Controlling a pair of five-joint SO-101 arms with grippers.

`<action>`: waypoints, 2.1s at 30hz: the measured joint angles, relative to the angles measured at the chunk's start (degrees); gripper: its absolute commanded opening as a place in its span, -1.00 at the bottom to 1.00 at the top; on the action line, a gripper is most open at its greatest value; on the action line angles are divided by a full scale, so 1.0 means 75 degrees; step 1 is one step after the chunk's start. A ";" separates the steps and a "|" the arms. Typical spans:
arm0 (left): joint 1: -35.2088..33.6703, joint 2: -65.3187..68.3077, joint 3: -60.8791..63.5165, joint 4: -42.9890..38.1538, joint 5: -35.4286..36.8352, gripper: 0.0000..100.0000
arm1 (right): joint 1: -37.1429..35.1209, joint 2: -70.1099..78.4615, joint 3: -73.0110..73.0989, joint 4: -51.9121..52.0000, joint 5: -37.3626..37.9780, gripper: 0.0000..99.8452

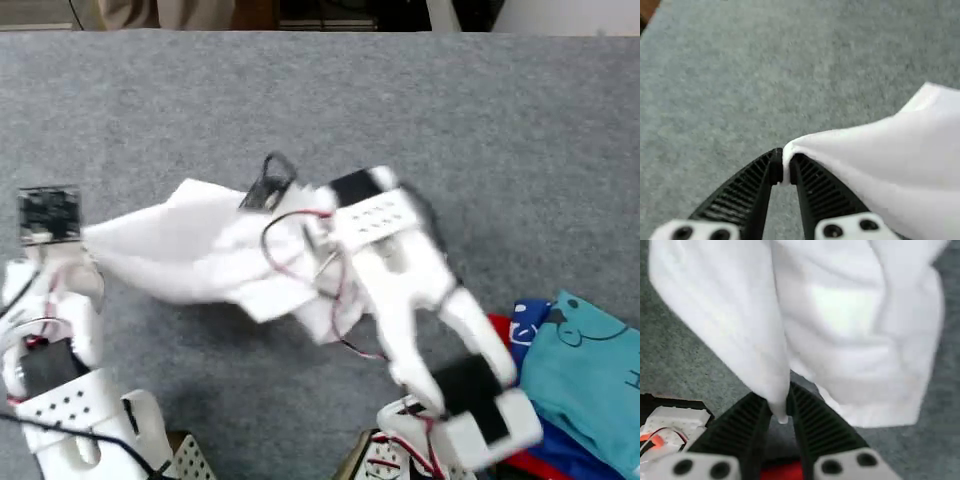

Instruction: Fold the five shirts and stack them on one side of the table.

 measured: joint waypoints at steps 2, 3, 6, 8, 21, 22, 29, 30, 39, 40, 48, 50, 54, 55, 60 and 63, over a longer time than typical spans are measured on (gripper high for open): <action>-0.0117 0.0012 -0.1149 0.0574 0.0258 -0.96 | 0.0410 -0.0867 -0.0856 0.0563 0.0164 -0.99; -0.0141 0.0012 -0.1770 0.0856 0.0399 -0.96 | 0.0598 -0.1325 -0.1348 0.0785 0.0199 -0.99; -0.0141 0.0012 -0.3505 0.1453 0.0938 -0.96 | 0.1102 -0.2637 -0.2966 0.1078 0.0258 -0.99; -0.0141 0.0000 -0.4560 0.1852 0.1313 -0.96 | 0.1500 -0.3270 -0.4067 0.1102 0.0258 -0.99; 0.0035 0.0328 -0.8240 0.3587 0.1946 -0.96 | 0.3177 -0.3810 -0.9448 -0.0574 0.0258 -0.99; 0.0141 0.0598 -0.8498 0.3868 0.2016 -0.96 | 0.3200 -0.3845 -0.9506 -0.0856 0.0258 -0.99; 0.0504 0.3305 -1.1745 0.6353 0.2567 -0.96 | 0.3212 -0.3845 -1.0186 -0.1606 0.0996 -0.99; 0.0504 0.3610 -1.2202 0.6447 0.2614 -0.96 | 0.3212 -0.3892 -1.0327 -0.1606 0.1090 -0.99; 0.0387 0.3962 -1.3281 0.6529 0.2719 -0.96 | 0.3212 -0.3915 -1.1393 -0.2086 0.1242 -0.99; 0.0387 0.3962 -1.3292 0.6529 0.2719 -0.96 | 0.3212 -0.3915 -1.1393 -0.2215 0.1242 -0.99; 0.1360 0.4044 -1.2425 0.6142 0.2719 -0.96 | 0.3212 -0.3575 -0.9729 -0.3376 0.1020 -0.99; 0.1418 0.4044 -1.1487 0.5368 0.2719 -0.96 | 0.3200 -0.3247 -0.8944 -0.3669 0.1008 -0.99; 0.1453 0.4208 -0.8967 0.3083 0.2719 -0.96 | 0.3118 -0.2415 -0.7244 -0.4396 0.0996 -0.99; 0.1465 0.4278 -0.8229 0.2368 0.2719 -0.96 | 0.3083 -0.2168 -0.6787 -0.4607 0.0996 -0.99; 0.1512 0.5345 -0.4466 -0.2133 0.2719 -0.96 | 0.3012 -0.0375 -0.4864 -0.5978 0.0949 -0.99; 0.1571 0.6693 -0.3329 -0.4736 0.2508 -0.96 | 0.2977 0.1102 -0.4489 -0.6752 0.0586 -0.99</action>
